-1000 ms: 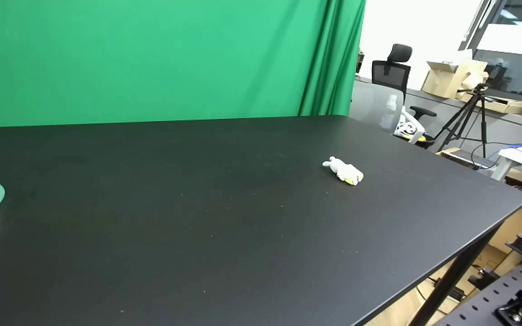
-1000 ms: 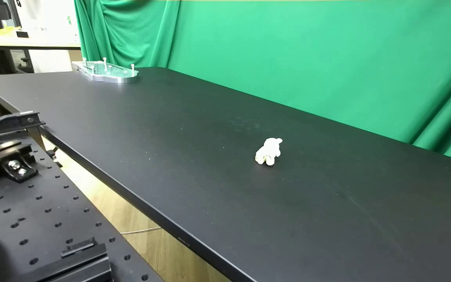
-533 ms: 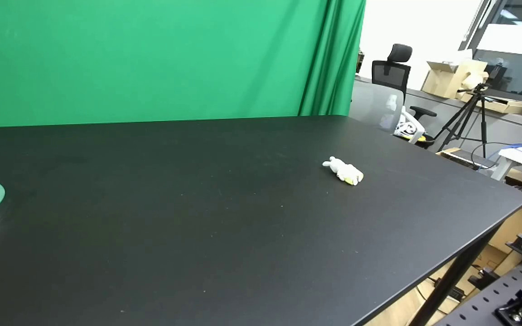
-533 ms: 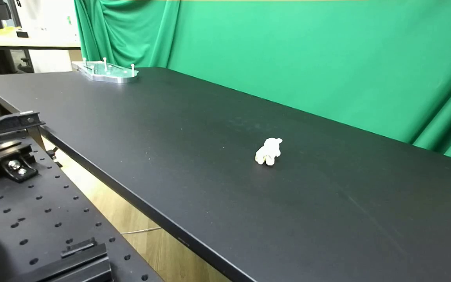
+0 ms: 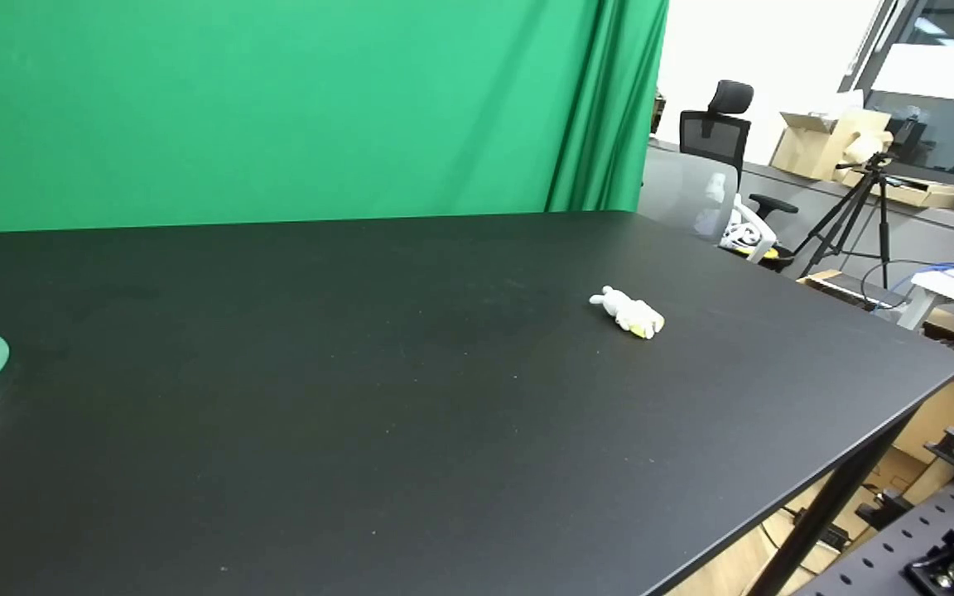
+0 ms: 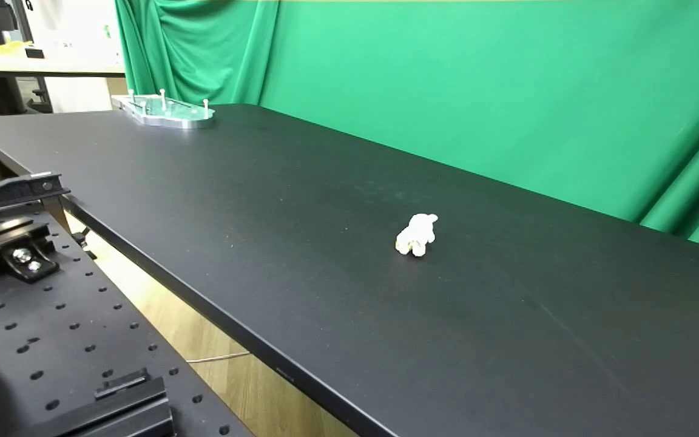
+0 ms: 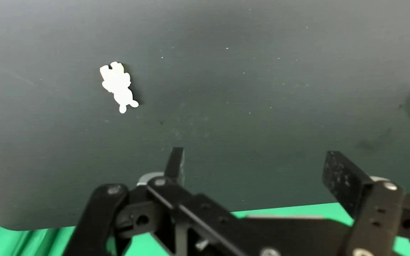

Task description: Pick up the toy from the table and slightly move it forward.

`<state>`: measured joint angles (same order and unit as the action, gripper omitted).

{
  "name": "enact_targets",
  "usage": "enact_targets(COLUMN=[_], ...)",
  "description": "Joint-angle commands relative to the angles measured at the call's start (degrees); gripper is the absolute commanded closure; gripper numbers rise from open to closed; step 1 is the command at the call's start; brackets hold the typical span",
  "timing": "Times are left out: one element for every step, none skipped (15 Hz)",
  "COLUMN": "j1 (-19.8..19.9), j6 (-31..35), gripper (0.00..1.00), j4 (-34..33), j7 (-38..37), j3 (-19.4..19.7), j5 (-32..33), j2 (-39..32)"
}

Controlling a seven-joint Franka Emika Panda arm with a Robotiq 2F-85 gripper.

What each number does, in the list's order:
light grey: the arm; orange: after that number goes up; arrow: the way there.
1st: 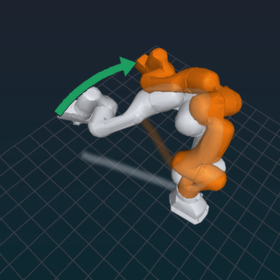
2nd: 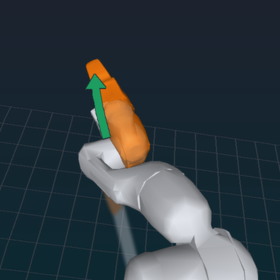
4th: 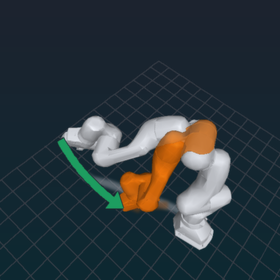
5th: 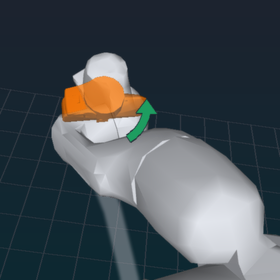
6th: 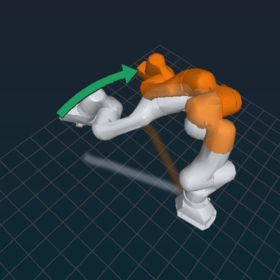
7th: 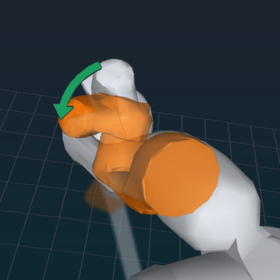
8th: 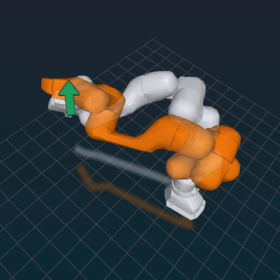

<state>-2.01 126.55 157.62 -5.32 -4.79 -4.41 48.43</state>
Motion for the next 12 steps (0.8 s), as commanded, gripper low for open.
enact_targets(j1=[4.1,5.2,6.2,6.8,7.2,7.0,6.5,5.5,5.3,6.3,6.3,6.2], j6=[5.7,7.6,9.2,10.7,11.9,12.5,12.6,12.0,12.3,12.1,12.3,12.7], gripper=[0.00,0.00,0.00,0.00,0.00,0.00,0.00,0.00,0.00,0.00,0.00,0.00], j4=[1.4,1.6,1.4,1.5,1.1,0.7,0.1,-0.6,-1.2,1.2,0.8,0.5], j7=[2.5,4.1,5.2,7.0,9.2,12.3,15.3,19.3,20.8,17.3,19.1,20.0], j3=[1.9,2.8,3.4,4.4,5.5,7.1,8.8,11.1,12.4,9.9,11.1,11.8], j5=[5.3,6.9,8.7,10.1,11.3,11.8,11.8,10.6,9.5,10.4,10.3,10.2], j2=[-4.2,-6.0,-7.9,-9.7,-11.7,-13.8,-15.7,-17.9,-19.5,-15.5,-17.1,-18.3])
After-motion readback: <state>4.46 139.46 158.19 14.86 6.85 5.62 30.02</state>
